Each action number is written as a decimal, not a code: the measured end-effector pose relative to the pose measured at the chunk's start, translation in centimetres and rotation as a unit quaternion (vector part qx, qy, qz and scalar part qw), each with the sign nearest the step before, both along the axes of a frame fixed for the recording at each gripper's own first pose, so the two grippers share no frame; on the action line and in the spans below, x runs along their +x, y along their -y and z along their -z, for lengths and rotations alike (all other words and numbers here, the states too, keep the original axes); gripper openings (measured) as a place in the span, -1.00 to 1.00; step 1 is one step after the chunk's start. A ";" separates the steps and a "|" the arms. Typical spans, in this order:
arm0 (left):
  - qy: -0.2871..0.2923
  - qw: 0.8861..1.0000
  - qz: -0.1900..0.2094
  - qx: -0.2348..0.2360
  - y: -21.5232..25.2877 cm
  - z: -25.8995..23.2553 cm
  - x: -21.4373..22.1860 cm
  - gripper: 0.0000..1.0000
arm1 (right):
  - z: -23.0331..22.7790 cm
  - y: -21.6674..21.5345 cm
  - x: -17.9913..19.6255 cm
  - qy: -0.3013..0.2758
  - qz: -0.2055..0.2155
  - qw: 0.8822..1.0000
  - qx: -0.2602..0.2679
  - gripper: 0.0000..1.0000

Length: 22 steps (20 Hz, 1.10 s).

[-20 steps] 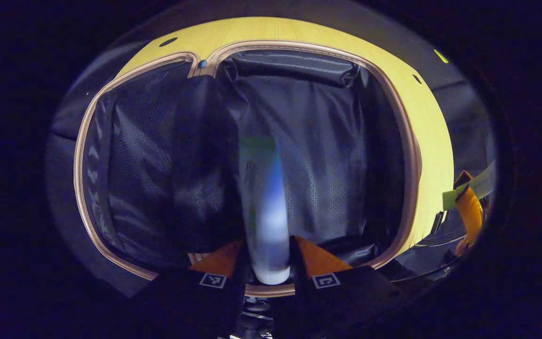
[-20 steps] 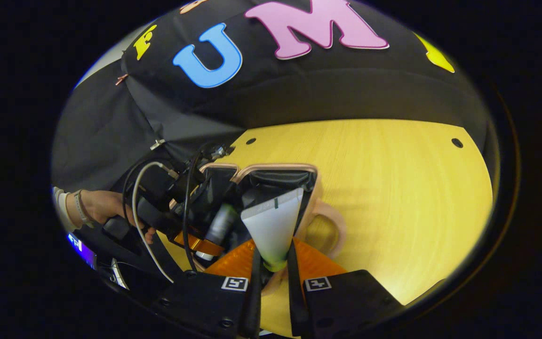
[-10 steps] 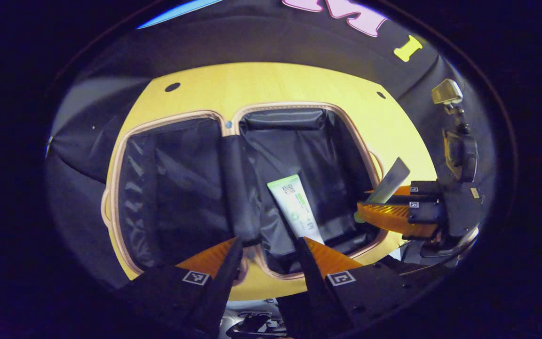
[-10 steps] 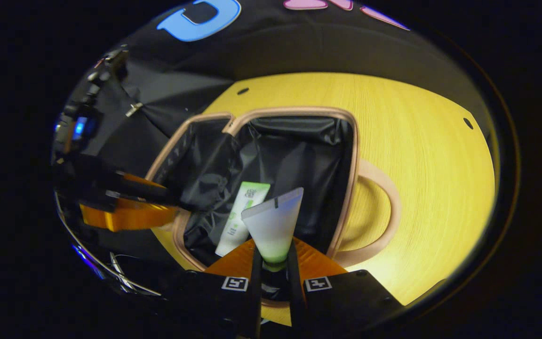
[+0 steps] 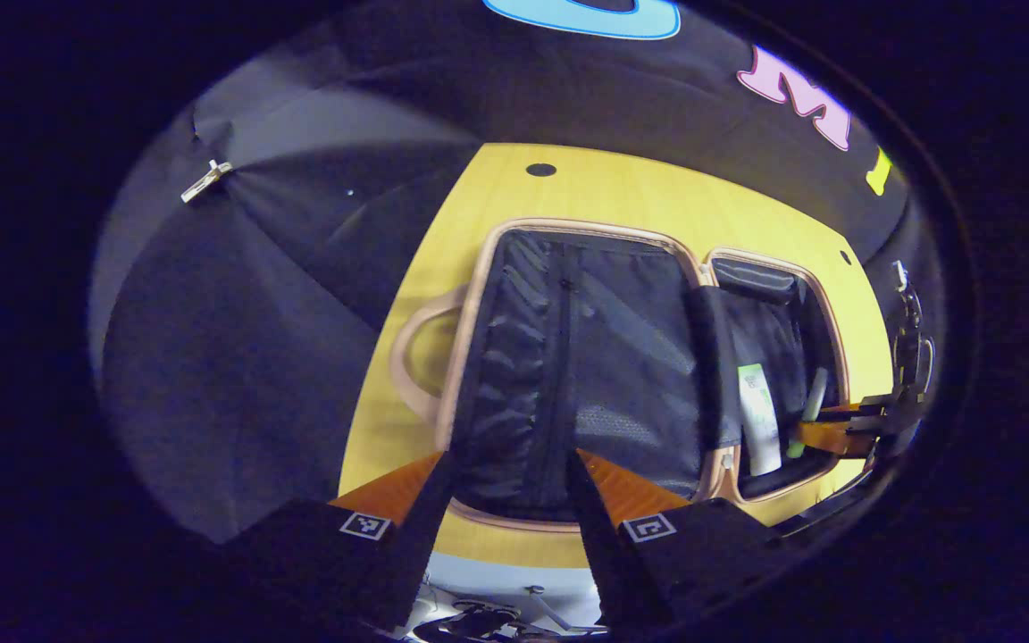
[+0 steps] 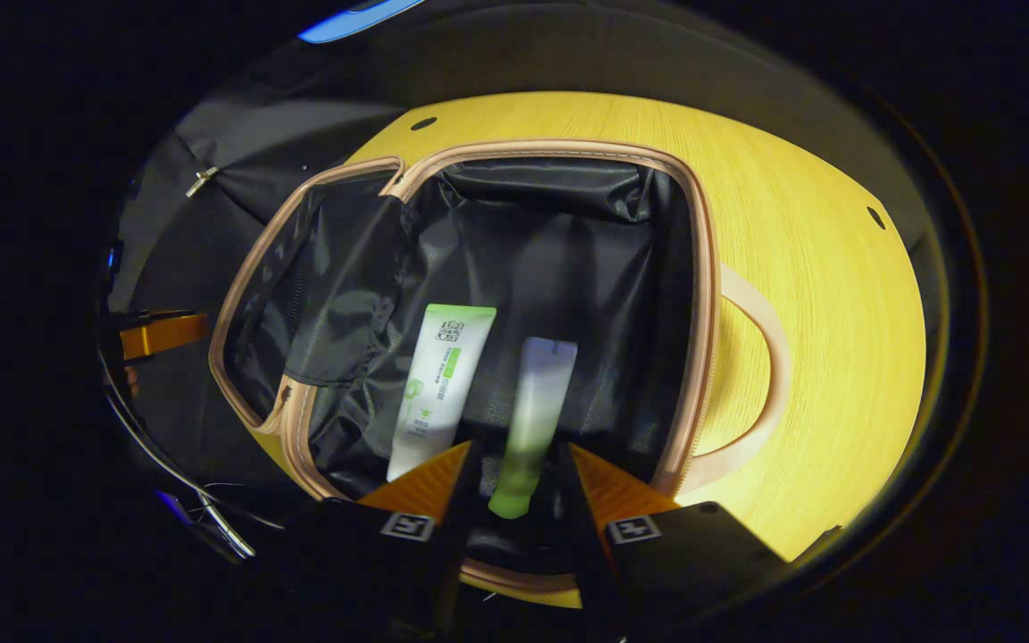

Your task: First open the suitcase, pack the skin care products into it, and then close the suitcase.

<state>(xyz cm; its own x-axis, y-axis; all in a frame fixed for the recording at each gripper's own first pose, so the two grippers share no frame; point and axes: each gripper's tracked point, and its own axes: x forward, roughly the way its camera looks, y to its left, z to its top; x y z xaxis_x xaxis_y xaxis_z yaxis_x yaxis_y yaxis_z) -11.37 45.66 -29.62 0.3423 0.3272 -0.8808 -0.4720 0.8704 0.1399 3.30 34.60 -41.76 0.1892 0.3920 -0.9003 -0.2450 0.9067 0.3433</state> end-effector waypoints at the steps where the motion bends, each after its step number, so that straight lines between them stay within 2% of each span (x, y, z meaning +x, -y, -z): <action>1: 0.008 1.000 -0.022 -0.005 -1.0 0.0 -0.2 0.58 | -0.6 -0.4 0.1 0.006 0.005 1.000 0.013 0.19; 2: 0.020 0.999 -0.042 -0.015 -1.6 -0.3 -0.1 0.70 | -1.4 -0.5 0.5 0.017 0.006 1.000 0.022 0.45; 3: 0.037 0.998 -0.056 -0.022 -2.2 -0.6 0.2 0.59 | -2.4 -0.7 0.8 0.029 0.009 0.999 0.036 0.67; 5: 0.062 0.995 -0.070 -0.016 -3.6 -0.8 1.0 0.58 | -4.8 -0.9 1.8 0.055 0.019 0.996 0.066 0.69; 8: 0.097 0.989 -0.108 0.016 -8.3 -2.3 2.7 0.55 | -7.1 -0.3 3.4 0.091 0.035 0.991 0.089 0.68; 11: 0.113 0.981 -0.156 0.002 -11.8 -1.8 3.7 0.59 | -7.8 0.8 4.4 0.110 0.043 0.989 0.087 0.68; 13: 0.088 0.980 -0.179 0.007 -14.0 0.2 3.1 0.58 | -8.0 1.4 4.4 0.112 0.049 0.989 0.087 0.67; 17: 0.037 0.979 -0.196 -0.035 -15.2 5.1 3.2 0.60 | -7.7 3.3 3.6 0.117 0.047 0.990 0.069 0.68; 20: -0.001 0.972 -0.224 -0.073 -15.2 8.8 2.4 0.61 | -7.6 3.8 2.9 0.111 0.047 0.990 0.066 0.68; 21: -0.018 0.972 -0.226 -0.064 -15.0 8.0 1.9 0.56 | -7.9 4.2 2.8 0.113 0.048 0.990 0.067 0.68; 22: 0.010 0.977 -0.197 -0.076 -15.3 8.7 3.5 0.47 | -8.3 4.4 2.8 0.116 0.050 0.990 0.069 0.68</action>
<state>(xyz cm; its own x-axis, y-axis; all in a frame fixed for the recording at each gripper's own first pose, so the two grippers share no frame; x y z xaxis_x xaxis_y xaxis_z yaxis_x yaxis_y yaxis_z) -7.90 60.91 -38.34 0.2337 0.3024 -0.9241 -0.7759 0.6308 0.0102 6.09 30.20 -33.50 0.4275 0.4777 -0.7675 -0.2438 0.8785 0.4109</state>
